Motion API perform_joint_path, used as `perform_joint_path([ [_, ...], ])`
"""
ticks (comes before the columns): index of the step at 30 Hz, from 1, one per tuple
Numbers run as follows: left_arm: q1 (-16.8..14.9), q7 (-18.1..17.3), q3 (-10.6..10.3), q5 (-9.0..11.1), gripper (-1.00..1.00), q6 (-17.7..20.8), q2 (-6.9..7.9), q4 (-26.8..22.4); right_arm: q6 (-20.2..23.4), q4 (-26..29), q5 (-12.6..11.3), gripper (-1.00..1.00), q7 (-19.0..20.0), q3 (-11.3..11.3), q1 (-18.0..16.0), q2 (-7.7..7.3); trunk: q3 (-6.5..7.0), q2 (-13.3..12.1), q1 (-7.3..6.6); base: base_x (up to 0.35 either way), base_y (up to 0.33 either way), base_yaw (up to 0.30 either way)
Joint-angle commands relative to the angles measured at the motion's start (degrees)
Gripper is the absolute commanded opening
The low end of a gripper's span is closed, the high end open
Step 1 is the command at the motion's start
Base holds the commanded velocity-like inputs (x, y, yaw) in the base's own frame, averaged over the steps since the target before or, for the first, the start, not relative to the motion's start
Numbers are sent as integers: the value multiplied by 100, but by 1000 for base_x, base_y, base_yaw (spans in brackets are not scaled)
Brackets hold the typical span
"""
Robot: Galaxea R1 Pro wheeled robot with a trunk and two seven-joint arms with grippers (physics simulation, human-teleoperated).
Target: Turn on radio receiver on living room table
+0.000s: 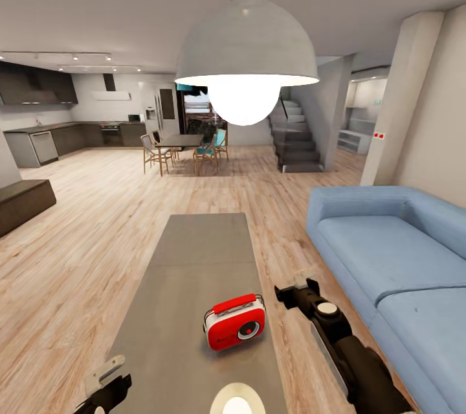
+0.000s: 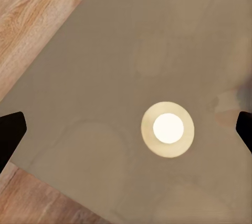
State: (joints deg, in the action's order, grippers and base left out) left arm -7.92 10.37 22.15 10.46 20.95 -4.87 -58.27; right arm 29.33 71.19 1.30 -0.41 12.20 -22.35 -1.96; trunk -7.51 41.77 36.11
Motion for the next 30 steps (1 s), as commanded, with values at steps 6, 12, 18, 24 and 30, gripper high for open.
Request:
perform_joint_path([
  [6, 0, 0, 0, 0, 100, -9, -1, 0, -121, -37, -22, 100, 7, -472, -565, 27, 0, 0, 0, 0, 0, 0],
  [12, 1, 5, 0, 0, 100, -197, -18, 2, 304, -178, -17, 100, 49, -506, -1120, 220, 0, 0, 0, 0, 0, 0],
  [18, 1, 8, 0, 0, 100, -306, -35, 64, 933, -1746, 127, 100, 24, -147, -1898, 556, 0, 0, 0, 0, 0, 0],
  [24, 0, 4, 0, 0, 100, -326, -39, 81, 1256, -3076, 532, 100, 21, 181, -2373, 924, 0, 0, 0, 0, 0, 0],
  [30, 1, 9, 0, 0, 100, -341, -40, 89, 1228, -3091, 989, 100, 42, -137, -2489, 1021, 0, 0, 0, 0, 0, 0],
])
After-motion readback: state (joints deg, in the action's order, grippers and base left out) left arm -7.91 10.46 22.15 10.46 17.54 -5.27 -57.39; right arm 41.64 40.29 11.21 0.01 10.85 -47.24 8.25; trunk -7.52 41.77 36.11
